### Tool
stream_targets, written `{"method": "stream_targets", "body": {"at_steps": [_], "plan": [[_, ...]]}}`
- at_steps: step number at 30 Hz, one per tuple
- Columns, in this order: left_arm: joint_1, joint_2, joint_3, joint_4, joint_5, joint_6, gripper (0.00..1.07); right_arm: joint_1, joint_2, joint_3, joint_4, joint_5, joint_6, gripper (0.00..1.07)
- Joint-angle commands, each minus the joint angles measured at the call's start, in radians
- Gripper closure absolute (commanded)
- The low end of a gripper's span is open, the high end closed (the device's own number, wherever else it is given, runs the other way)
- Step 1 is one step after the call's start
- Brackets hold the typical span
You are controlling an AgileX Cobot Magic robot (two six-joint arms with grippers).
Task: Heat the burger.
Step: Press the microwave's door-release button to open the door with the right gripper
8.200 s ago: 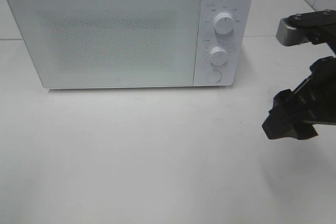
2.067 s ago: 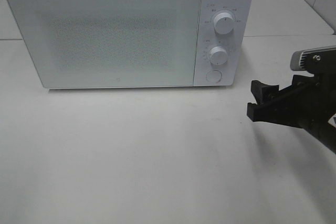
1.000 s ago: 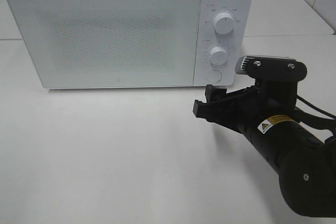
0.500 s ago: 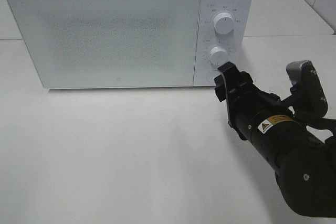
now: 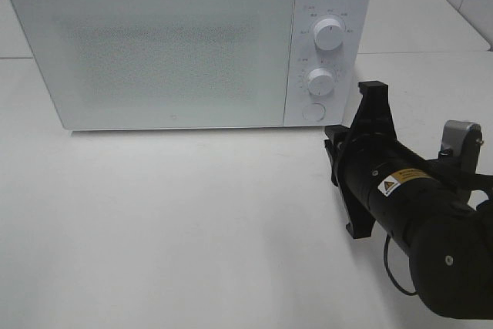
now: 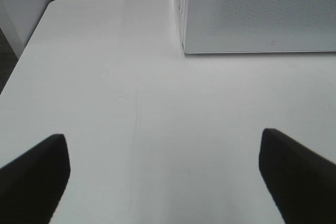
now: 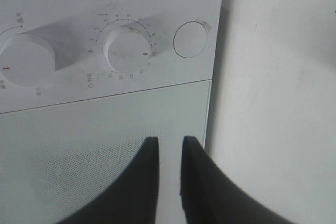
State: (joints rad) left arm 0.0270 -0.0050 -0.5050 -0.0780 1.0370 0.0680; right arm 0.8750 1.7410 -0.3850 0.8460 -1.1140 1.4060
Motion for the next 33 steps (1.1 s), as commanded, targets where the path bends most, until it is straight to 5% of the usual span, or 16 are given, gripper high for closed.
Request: {"method": "stream_targets", "body": {"at_steps": [1,3,21,33], "plan": [[0.002,-0.018,0.000,-0.003,-0.004,0.003,0.17,0.003,-0.003,-0.006,-0.003,0.001,0.016,1.00],[0.002,-0.018,0.000,-0.003,-0.004,0.003,0.17,0.000,-0.003,-0.008,0.005,0.011,0.014,1.07],[0.002,-0.018,0.000,-0.003,-0.004,0.003,0.17,-0.136,0.002,-0.103,-0.002,0.136,-0.130,1.07],[0.002,-0.018,0.000,-0.003,-0.004,0.003,0.17,-0.151,0.185,-0.222,-0.026,0.126,-0.046,1.07]]}}
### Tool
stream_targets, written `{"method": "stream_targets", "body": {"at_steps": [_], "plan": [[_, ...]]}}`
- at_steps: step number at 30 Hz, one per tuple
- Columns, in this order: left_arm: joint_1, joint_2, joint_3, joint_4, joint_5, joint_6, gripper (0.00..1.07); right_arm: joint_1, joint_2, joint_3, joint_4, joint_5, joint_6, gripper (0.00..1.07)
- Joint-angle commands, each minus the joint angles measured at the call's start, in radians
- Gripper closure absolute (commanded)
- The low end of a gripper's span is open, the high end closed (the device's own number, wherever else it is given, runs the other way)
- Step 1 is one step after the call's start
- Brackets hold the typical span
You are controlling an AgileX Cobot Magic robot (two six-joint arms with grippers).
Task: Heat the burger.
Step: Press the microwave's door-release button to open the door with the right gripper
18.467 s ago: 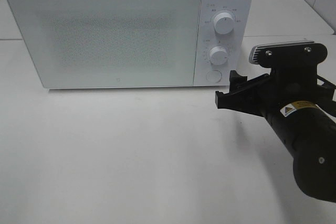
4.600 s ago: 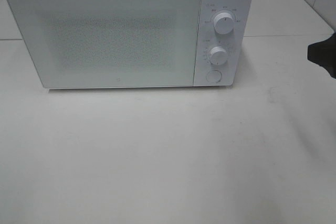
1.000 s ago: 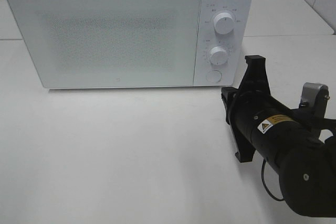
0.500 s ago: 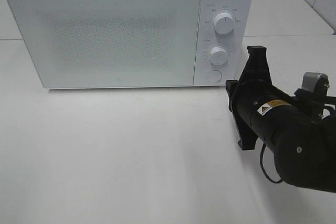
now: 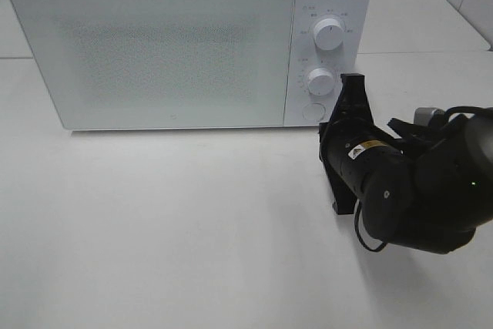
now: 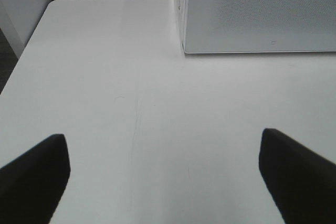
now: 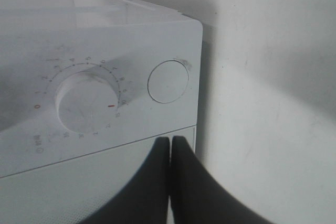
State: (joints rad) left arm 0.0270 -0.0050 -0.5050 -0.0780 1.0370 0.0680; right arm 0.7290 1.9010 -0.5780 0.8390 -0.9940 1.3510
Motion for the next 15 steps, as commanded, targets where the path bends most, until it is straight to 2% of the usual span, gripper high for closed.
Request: {"method": "stream_targets", "body": {"at_steps": [1,4,15], "plan": [[0.002,-0.018,0.000,-0.003,-0.004,0.003,0.17,-0.009,0.035,-0.039,-0.021,0.006,0.009,1.07],[0.002,-0.018,0.000,-0.003,-0.004,0.003,0.17,-0.042,0.069,-0.074,-0.060,0.007,0.010,1.07],[0.002,-0.018,0.000,-0.003,-0.004,0.003,0.17,-0.098,0.135,-0.153,-0.084,0.016,0.006,1.07]]}}
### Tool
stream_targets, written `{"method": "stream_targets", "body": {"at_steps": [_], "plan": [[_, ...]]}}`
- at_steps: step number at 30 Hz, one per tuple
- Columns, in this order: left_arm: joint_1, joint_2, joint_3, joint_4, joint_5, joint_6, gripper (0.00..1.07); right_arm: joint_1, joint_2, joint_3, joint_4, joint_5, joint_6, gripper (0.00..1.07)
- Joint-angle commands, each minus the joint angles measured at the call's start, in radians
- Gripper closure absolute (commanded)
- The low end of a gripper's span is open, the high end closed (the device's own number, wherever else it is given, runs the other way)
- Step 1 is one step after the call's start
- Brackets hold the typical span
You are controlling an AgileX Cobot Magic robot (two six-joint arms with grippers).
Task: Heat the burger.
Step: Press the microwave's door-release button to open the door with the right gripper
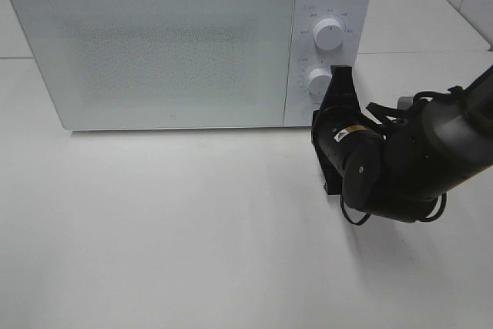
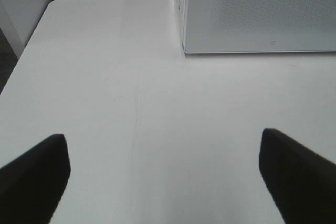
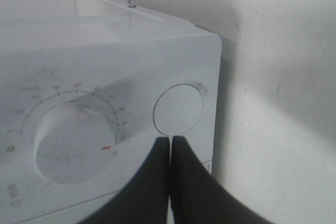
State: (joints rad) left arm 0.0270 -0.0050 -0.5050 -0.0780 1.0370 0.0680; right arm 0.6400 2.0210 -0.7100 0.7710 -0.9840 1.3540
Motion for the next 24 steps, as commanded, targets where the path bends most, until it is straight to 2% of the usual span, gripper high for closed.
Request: {"method": "stream_targets", "body": {"at_steps": [1,18,24], "plan": [[0.002,-0.018,0.000,-0.003,-0.004,0.003,0.17,-0.009,0.015,-0.021,-0.016,0.006,0.003,1.07],[0.002,-0.018,0.000,-0.003,-0.004,0.003,0.17,-0.077,0.112,-0.155,-0.062,0.056,-0.012,1.07],[0.002,-0.018,0.000,-0.003,-0.004,0.003,0.17,-0.078,0.136,-0.185,-0.028,0.046,-0.016,1.07]]}}
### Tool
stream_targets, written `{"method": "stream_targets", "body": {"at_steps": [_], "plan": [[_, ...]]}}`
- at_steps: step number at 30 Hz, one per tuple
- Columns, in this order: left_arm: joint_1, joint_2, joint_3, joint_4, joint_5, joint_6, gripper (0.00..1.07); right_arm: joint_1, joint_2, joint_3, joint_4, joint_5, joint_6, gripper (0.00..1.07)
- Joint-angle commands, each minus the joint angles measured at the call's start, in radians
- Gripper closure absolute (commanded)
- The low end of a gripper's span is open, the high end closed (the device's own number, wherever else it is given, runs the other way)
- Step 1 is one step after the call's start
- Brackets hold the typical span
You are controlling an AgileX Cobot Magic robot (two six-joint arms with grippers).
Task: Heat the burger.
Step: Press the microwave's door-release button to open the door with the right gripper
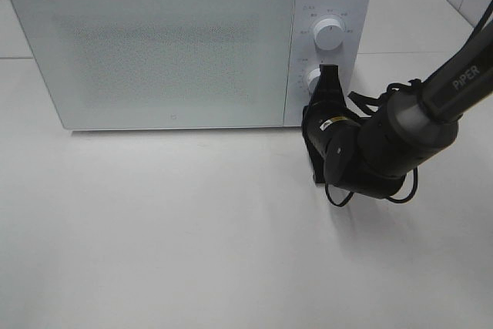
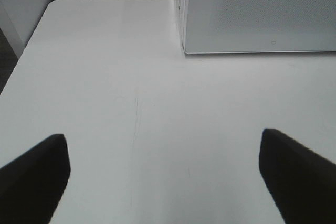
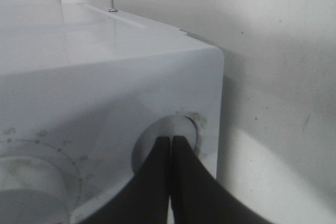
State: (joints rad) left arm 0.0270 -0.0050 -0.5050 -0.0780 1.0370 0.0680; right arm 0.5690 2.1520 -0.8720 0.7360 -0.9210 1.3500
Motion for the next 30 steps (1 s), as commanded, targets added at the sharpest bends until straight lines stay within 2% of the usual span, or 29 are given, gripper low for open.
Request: {"method": "stream_targets", "body": {"at_steps": [1,17,24,30], "plan": [[0.002,-0.018,0.000,-0.003,-0.004,0.003,0.17,-0.007,0.005,-0.023,0.007,-0.017,-0.012,1.07],[0.002,-0.018,0.000,-0.003,-0.004,0.003,0.17,-0.019,0.005,-0.077,0.042,-0.146,-0.043,1.07],[0.002,-0.018,0.000,-0.003,-0.004,0.003,0.17,-0.035,0.028,-0.137,0.056,-0.249,-0.069,1.07],[0.002,-0.018,0.000,-0.003,-0.004,0.003,0.17,-0.037,0.040,-0.173,0.038,-0.253,-0.072,1.07]]}}
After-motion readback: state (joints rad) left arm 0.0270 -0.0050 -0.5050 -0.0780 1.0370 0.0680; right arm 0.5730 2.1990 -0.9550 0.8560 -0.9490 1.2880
